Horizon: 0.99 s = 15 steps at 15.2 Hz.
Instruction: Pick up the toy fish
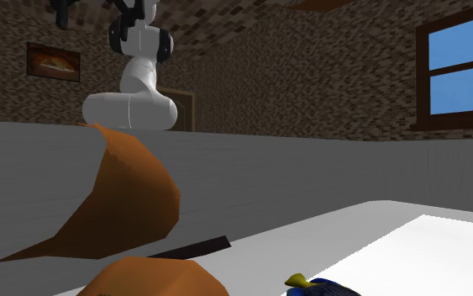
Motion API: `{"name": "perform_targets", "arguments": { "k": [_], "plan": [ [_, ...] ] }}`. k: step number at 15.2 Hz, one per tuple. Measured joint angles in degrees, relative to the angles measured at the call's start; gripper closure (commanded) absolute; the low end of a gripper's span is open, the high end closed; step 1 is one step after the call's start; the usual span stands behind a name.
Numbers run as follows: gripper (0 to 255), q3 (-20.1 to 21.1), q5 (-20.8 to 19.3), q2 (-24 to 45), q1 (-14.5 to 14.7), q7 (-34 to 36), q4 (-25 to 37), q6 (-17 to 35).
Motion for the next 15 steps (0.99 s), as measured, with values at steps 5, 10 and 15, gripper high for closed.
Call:
{"name": "perform_targets", "arguments": {
  "k": [5,10,15],
  "plan": [
    [0,1.7,1.6,2.6,1.1,1.8,-2.2,4.7],
    [0,5.0,4.0,8.6,2.8,5.0,-4.8,13.3],
    [0,7.9,5.6,16.5,4.2,7.7,-5.2,21.6]
  ]
}}
